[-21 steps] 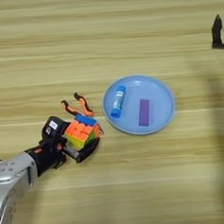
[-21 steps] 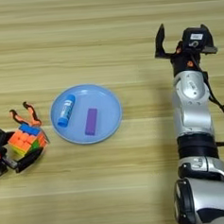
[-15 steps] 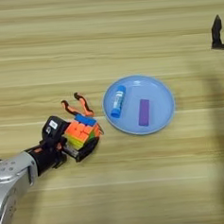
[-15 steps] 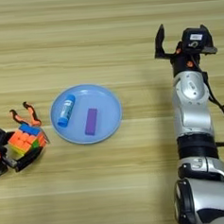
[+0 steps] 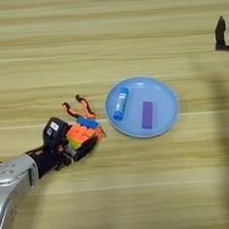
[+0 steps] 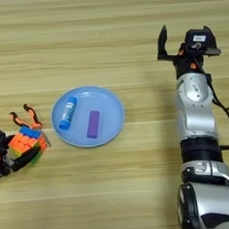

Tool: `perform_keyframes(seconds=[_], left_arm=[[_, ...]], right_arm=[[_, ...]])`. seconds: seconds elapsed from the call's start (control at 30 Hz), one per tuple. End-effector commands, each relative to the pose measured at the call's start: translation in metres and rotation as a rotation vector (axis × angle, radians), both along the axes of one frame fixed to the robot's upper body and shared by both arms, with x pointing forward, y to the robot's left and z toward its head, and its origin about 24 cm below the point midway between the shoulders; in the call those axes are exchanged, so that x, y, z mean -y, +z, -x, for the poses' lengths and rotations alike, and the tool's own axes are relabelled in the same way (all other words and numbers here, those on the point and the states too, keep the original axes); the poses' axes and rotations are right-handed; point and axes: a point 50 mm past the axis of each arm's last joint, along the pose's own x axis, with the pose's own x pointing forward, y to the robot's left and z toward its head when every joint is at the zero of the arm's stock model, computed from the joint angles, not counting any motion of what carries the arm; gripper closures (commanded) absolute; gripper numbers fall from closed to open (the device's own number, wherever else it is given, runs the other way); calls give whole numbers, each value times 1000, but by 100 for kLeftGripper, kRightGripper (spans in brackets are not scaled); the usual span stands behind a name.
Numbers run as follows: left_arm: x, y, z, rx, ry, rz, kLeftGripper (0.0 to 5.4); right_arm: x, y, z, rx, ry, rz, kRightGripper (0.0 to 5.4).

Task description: Move the objects on the table

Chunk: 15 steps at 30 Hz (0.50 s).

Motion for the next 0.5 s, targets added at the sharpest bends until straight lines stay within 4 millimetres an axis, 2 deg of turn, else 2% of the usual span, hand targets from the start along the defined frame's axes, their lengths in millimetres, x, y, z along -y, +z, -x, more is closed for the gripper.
perform_keyframes(seconds=[0.03, 0.5], left_arm=[[-2, 1, -1, 5, 6, 0, 202], [-2, 12, -3, 61, 4, -8, 209]], right_arm=[[-1, -3, 0, -8, 2, -6, 0], [2, -6, 1, -17, -9, -7, 0]])
